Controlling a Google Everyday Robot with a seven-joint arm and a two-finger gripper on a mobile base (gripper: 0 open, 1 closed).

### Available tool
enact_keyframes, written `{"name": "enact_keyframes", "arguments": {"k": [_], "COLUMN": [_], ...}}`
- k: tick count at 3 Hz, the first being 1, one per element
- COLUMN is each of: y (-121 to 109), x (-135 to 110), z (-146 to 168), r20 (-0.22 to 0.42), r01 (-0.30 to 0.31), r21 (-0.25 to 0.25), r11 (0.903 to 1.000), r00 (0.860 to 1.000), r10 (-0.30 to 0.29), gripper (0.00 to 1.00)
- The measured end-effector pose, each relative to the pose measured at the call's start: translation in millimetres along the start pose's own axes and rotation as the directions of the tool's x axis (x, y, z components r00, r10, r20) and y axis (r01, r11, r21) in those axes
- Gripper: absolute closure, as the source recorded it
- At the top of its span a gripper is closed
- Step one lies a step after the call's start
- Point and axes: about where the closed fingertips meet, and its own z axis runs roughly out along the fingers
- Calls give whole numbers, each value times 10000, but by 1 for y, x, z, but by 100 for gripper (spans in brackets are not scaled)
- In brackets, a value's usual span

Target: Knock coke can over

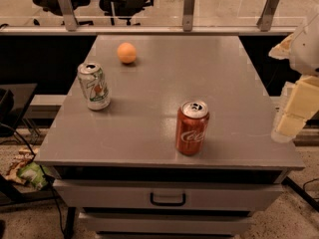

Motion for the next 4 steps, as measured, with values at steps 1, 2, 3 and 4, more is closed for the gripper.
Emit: {"name": "enact_keyframes", "arguments": {"k": [1, 2, 3, 4], "y": [0, 4, 10, 19], "x": [0, -21, -41, -60], "z": [0, 9, 27, 50], "r20": [1, 738, 1722, 2602], "r01": [0, 157, 197, 326], "r21": [2, -104, -291, -653], "r11": [10000, 9998, 9994, 9973], "r00": [10000, 9972, 9850, 9655], "r10": [0, -149, -144, -145], "gripper": [0, 0, 0, 0]}}
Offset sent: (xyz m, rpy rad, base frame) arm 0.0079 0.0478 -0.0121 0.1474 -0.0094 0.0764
